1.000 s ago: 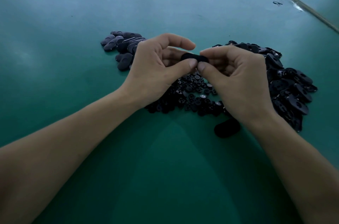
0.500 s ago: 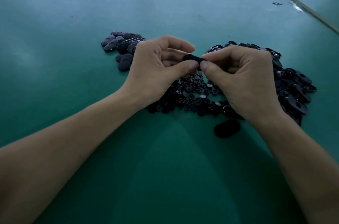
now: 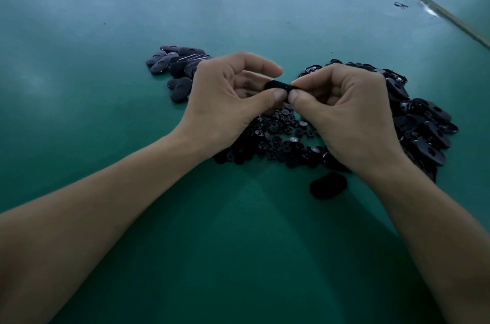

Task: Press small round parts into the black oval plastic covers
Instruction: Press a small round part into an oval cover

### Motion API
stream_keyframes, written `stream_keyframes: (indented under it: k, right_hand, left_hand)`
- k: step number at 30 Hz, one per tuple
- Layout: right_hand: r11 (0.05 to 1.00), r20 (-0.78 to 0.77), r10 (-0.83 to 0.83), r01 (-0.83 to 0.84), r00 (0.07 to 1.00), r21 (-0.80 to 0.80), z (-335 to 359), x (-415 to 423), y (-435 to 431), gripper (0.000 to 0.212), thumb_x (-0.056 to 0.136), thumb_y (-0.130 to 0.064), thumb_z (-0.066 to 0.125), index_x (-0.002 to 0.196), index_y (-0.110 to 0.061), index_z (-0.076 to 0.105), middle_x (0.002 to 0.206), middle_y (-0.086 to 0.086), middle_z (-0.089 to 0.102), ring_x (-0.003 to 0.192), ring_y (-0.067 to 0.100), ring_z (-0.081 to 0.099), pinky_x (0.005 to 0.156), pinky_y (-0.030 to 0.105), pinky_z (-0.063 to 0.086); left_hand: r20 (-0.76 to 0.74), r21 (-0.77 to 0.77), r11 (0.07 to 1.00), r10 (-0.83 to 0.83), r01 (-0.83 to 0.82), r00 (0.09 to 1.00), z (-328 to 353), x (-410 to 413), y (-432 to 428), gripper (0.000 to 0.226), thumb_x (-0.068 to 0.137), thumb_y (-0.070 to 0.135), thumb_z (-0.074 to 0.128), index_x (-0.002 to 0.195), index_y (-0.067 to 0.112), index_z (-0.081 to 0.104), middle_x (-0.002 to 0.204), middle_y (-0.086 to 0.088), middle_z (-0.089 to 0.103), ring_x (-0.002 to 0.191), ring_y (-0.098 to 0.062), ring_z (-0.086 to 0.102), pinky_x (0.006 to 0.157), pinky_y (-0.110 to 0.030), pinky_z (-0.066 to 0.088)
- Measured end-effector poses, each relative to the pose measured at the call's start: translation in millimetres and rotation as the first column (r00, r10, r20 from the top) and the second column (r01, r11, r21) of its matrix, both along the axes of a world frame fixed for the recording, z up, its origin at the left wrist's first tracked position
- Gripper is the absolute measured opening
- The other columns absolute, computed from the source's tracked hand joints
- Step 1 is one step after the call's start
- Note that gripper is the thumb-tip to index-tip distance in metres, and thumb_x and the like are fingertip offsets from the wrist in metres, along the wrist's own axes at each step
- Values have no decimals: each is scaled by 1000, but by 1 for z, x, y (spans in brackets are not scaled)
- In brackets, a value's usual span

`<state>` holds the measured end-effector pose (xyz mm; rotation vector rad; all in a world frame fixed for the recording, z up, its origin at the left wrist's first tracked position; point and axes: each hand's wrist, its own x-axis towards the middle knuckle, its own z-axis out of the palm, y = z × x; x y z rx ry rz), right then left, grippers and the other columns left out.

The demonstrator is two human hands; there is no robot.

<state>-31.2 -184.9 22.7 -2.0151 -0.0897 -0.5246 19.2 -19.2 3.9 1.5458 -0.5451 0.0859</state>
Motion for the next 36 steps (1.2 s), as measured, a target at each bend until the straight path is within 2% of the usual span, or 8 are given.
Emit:
stream_keyframes:
  k: [11, 13, 16, 19, 24, 29, 32, 36]
  right_hand:
    - [1000, 6, -13, 13, 1000, -6, 0, -2, 2, 12, 84, -15, 75, 86, -27, 74, 76, -10, 74, 71, 4, 71, 68, 21, 55]
    - [995, -4, -86, 85, 996, -53, -2, 0, 0, 11, 88, -15, 70, 94, -23, 75, 81, -13, 73, 76, 3, 71, 74, 23, 57]
    - [947, 17, -260, 258, 965, -194, 0, 2, -6, 21, 92, -11, 62, 107, -18, 75, 86, -18, 68, 79, -4, 67, 80, 11, 52]
    - [871, 16, -374, 357, 927, -336, 7, 3, -13, 32, 90, -6, 54, 113, -16, 72, 94, -3, 70, 87, 11, 66, 95, 23, 49]
    - [796, -132, -334, 204, 933, -570, 7, 12, -12, 44, 93, -10, 53, 136, -21, 59, 123, 12, 60, 116, 29, 53, 107, 32, 36]
    - [669, -278, -307, -2, 910, -743, 11, 33, -4, 51, 99, -13, 45, 143, -38, 48, 146, 3, 45, 133, 32, 34, 110, 43, 29]
    - [618, -308, -322, -48, 895, -785, 11, 41, -5, 46, 99, -12, 45, 138, -34, 55, 143, 6, 52, 131, 35, 38, 107, 45, 34]
    - [700, -215, -263, 32, 941, -713, 8, 36, -7, 29, 99, -14, 54, 123, -22, 68, 120, 13, 65, 118, 34, 54, 101, 41, 44]
  left_hand:
    - [92, 107, 990, 78, -88, 993, 5, 2, 2, 22, 74, 8, 83, 83, 25, 71, 72, 2, 75, 63, -9, 70, 63, -25, 59]
    - [112, 111, 986, 112, -125, 987, 4, 3, 2, 21, 75, 8, 82, 83, 24, 71, 69, 6, 73, 64, -9, 71, 64, -26, 60]
    - [101, 73, 981, 172, -179, 980, 5, 6, 4, 18, 81, 7, 78, 87, 21, 69, 75, 1, 75, 71, -18, 75, 69, -32, 62]
    - [79, 19, 955, 295, -297, 952, 9, 14, 9, 16, 84, 9, 74, 87, 23, 67, 75, -2, 75, 71, -19, 75, 70, -38, 62]
    - [43, 2, 886, 464, -465, 885, 13, 29, 21, 13, 84, 16, 71, 84, 28, 66, 80, -1, 75, 67, -24, 73, 66, -47, 62]
    - [-26, 87, 856, 513, -510, 858, 8, 40, 33, 6, 85, 21, 70, 89, 26, 70, 84, -1, 77, 71, -24, 76, 65, -46, 63]
    - [2, 150, 847, 516, -510, 857, 5, 45, 37, 7, 86, 22, 68, 87, 28, 71, 82, 0, 76, 71, -19, 75, 63, -42, 63]
    - [159, 307, 757, 556, -576, 816, 2, 46, 41, 10, 87, 23, 69, 93, 28, 74, 79, 13, 72, 73, -2, 71, 73, -35, 63]
